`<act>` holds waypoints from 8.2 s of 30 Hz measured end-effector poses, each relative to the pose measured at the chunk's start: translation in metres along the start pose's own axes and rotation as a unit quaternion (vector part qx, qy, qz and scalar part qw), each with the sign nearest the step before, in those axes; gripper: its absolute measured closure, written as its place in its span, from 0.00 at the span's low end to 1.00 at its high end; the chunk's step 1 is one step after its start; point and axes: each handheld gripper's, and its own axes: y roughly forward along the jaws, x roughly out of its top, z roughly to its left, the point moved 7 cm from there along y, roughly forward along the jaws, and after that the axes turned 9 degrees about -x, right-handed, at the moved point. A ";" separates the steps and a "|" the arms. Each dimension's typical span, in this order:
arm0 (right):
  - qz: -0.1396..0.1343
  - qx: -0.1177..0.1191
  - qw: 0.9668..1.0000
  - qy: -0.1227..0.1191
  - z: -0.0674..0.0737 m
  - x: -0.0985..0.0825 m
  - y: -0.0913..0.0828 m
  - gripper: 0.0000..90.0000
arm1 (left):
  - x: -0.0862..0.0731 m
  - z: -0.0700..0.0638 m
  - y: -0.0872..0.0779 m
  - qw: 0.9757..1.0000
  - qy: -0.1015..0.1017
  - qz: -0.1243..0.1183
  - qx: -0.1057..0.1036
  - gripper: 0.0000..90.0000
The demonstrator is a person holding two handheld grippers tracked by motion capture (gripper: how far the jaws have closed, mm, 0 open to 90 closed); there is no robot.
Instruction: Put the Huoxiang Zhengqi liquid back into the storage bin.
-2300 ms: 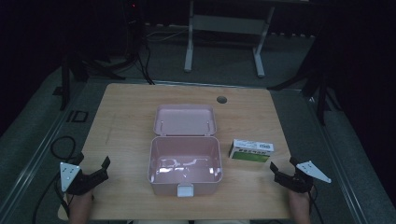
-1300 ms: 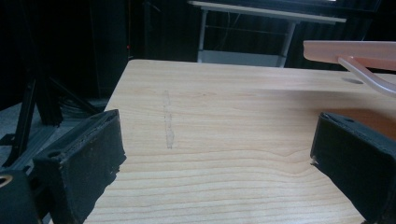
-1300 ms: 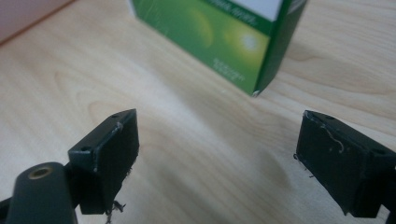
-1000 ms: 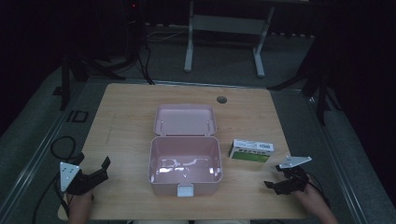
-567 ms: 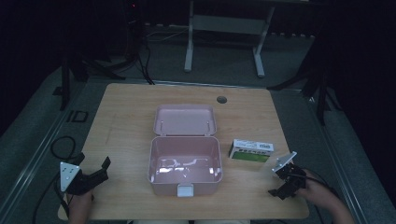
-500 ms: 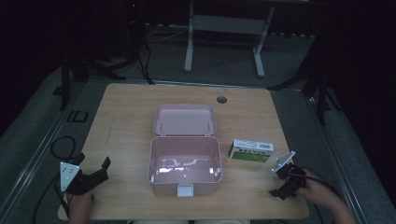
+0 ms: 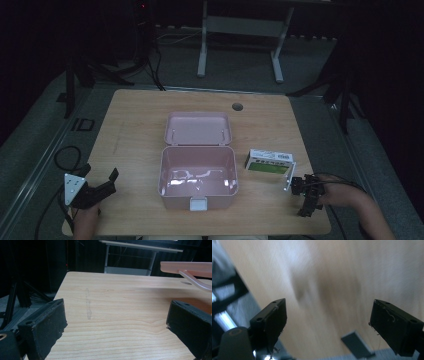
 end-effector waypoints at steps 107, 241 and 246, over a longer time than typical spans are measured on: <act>-0.067 -0.077 0.991 -0.084 -0.088 0.110 -0.065 0.69 | 0.000 0.000 0.000 1.000 0.001 0.002 -0.002 0.03; -0.057 -0.040 0.983 -0.170 0.050 0.283 -0.134 0.69 | 0.000 0.000 0.001 1.000 -0.002 0.004 -0.003 0.03; -0.053 -0.036 0.983 -0.172 0.054 0.286 -0.120 0.69 | 0.000 0.000 0.001 1.000 -0.002 0.003 -0.004 0.03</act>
